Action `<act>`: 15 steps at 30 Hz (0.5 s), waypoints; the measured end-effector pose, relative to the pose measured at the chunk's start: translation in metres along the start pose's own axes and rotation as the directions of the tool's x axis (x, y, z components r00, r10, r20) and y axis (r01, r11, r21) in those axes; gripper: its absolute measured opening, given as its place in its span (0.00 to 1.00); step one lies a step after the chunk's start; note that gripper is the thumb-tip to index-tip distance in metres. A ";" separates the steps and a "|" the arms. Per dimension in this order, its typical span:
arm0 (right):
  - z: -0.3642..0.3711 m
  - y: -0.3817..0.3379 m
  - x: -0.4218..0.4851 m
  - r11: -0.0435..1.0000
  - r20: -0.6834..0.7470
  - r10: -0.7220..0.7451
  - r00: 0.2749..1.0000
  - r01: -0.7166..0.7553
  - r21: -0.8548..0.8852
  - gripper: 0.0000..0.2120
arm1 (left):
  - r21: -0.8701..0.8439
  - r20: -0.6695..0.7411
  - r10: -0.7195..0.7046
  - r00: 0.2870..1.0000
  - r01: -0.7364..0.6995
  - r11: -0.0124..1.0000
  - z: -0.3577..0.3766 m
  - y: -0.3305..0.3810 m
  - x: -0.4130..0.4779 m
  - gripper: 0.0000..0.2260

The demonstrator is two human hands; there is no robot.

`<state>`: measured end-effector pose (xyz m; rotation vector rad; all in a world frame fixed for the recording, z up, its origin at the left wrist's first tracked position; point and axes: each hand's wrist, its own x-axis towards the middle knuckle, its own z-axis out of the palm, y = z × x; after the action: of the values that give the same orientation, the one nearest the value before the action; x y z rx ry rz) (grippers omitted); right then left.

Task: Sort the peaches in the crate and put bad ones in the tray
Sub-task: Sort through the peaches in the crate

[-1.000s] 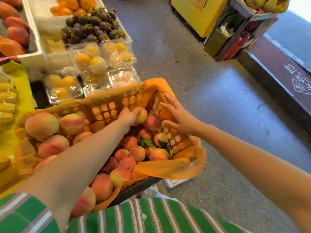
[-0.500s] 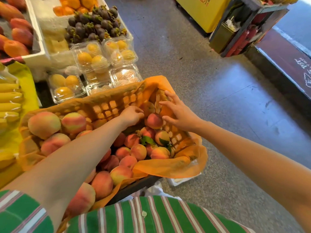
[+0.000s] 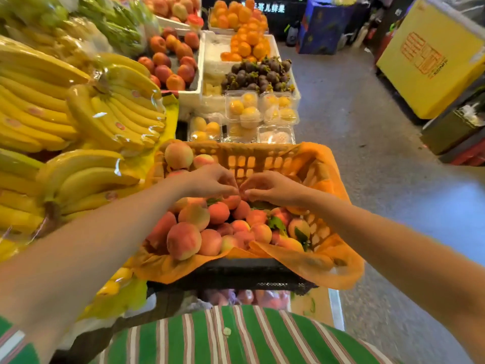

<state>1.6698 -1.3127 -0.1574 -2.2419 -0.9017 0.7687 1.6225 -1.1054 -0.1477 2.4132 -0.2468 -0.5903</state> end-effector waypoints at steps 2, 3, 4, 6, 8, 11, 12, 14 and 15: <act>0.012 -0.015 0.004 0.999 0.114 -0.023 0.993 0.020 0.027 0.13 | -0.025 -0.071 -0.032 0.997 0.030 0.999 -0.001 -0.007 -0.028 0.08; 0.018 -0.021 0.006 0.999 0.163 -0.034 0.986 0.027 0.047 0.13 | -0.049 -0.109 -0.047 0.993 0.042 0.998 -0.001 -0.008 -0.042 0.09; 0.024 -0.027 0.006 0.997 0.208 -0.044 0.977 0.031 0.067 0.13 | -0.067 -0.145 -0.054 0.988 0.045 0.997 0.000 -0.011 -0.055 0.10; 0.036 -0.036 0.007 0.996 0.269 -0.058 0.961 0.037 0.080 0.14 | -0.069 -0.210 -0.049 0.977 0.036 0.997 0.005 -0.016 -0.077 0.11; 0.046 -0.043 0.009 0.997 0.287 -0.053 0.957 0.034 0.072 0.16 | -0.098 -0.232 -0.084 0.969 0.062 0.993 0.010 -0.021 -0.095 0.14; 0.060 -0.048 0.013 0.997 0.234 -0.010 0.972 -0.009 0.079 0.18 | -0.075 -0.163 -0.066 0.984 0.054 0.996 0.013 -0.025 -0.110 0.23; 0.063 -0.049 0.014 0.995 0.215 0.006 0.977 -0.027 0.096 0.18 | 0.016 -0.116 -0.027 0.993 0.029 0.999 0.013 -0.025 -0.111 0.26; 0.068 -0.050 0.012 0.989 0.197 0.036 0.980 -0.063 0.135 0.18 | 0.286 -0.002 0.064 0.998 -0.061 0.956 0.011 -0.024 -0.112 0.30; 0.069 -0.052 0.011 0.983 0.195 0.052 0.979 -0.084 0.160 0.18 | 0.412 0.046 0.094 0.995 -0.105 0.905 0.010 -0.025 -0.112 0.33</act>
<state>1.6077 -1.2530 -0.1697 -2.0862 -0.8171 1.0656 1.5198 -1.0558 -0.1312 2.7797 -0.5525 -0.5665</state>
